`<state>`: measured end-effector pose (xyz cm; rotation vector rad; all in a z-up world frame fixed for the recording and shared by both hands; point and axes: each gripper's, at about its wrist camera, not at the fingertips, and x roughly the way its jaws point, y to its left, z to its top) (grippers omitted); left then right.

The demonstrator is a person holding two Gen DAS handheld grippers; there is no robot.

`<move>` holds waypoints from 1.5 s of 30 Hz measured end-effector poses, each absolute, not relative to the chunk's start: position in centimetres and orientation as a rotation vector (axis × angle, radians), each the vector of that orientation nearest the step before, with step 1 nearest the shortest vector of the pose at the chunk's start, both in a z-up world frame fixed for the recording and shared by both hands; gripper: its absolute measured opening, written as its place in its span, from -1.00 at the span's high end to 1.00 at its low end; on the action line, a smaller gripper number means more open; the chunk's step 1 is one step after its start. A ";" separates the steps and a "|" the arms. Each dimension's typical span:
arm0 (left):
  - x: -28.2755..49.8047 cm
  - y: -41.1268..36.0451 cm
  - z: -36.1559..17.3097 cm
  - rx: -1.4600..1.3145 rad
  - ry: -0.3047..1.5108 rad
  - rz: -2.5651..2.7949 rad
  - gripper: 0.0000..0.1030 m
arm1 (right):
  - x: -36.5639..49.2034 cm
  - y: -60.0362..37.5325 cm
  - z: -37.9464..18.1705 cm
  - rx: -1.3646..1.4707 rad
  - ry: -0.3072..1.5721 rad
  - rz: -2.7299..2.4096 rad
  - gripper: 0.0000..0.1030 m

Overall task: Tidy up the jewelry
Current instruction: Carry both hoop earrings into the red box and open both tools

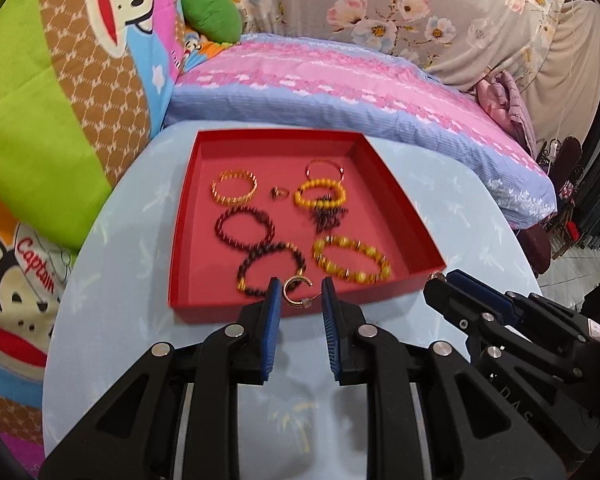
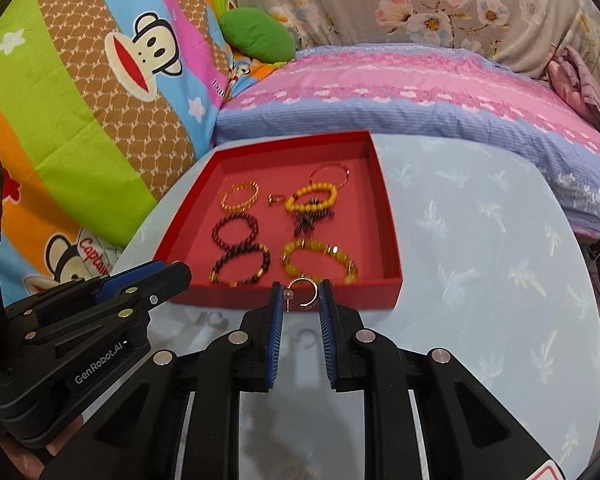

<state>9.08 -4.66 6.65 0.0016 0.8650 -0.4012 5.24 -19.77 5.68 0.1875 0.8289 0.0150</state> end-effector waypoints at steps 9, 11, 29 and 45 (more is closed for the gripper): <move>14.3 -7.5 6.7 0.037 0.849 -0.391 0.61 | 10.6 -20.9 5.7 0.158 0.823 -0.017 0.66; 15.5 -8.1 6.4 0.043 0.849 -0.386 0.61 | 11.9 -21.3 5.2 0.168 0.832 -0.024 0.66; 21.1 -9.8 2.0 0.079 0.922 -0.351 0.61 | 17.2 -23.1 0.8 0.211 0.920 -0.064 0.66; 21.8 -9.8 1.0 0.069 0.944 -0.340 0.60 | 17.7 -23.1 0.0 0.210 0.933 -0.073 0.66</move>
